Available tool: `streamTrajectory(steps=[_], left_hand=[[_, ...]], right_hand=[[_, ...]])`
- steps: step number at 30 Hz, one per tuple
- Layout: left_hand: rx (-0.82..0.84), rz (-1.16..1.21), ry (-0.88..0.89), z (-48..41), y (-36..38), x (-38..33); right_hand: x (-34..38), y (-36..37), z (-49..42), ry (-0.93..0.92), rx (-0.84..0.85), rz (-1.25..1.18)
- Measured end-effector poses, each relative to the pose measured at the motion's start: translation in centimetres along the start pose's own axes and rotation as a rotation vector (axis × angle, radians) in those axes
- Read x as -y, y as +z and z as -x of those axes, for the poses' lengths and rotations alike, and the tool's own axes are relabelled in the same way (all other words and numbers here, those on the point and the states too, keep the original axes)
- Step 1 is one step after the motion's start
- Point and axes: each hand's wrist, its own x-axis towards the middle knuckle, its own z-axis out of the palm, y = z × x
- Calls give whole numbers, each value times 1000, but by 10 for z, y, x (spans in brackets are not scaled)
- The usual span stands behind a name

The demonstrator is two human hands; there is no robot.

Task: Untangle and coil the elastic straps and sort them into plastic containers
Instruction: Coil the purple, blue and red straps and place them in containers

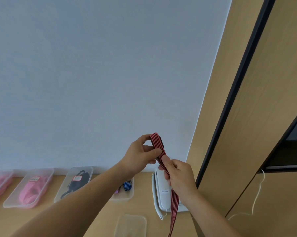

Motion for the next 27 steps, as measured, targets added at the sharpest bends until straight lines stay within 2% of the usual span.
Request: streamTrajectory(steps=[6,9,16,24,27], left_hand=[[-77,-213,122,-3,-4,9],[-114,-404,204,-3,-4,14],[-134,-815,528,0,-6,22],[-162,-1070,988,-7,-6,25],[-145,-1140,1062,-8,-9,31]], right_hand=[[1,4,-2,71,24,-39],[3,5,-2,84,33,-46],[13,4,-5,130,42,-154],[16,6,-3,144,37,-201],[16,5,-1,139,39,-200]])
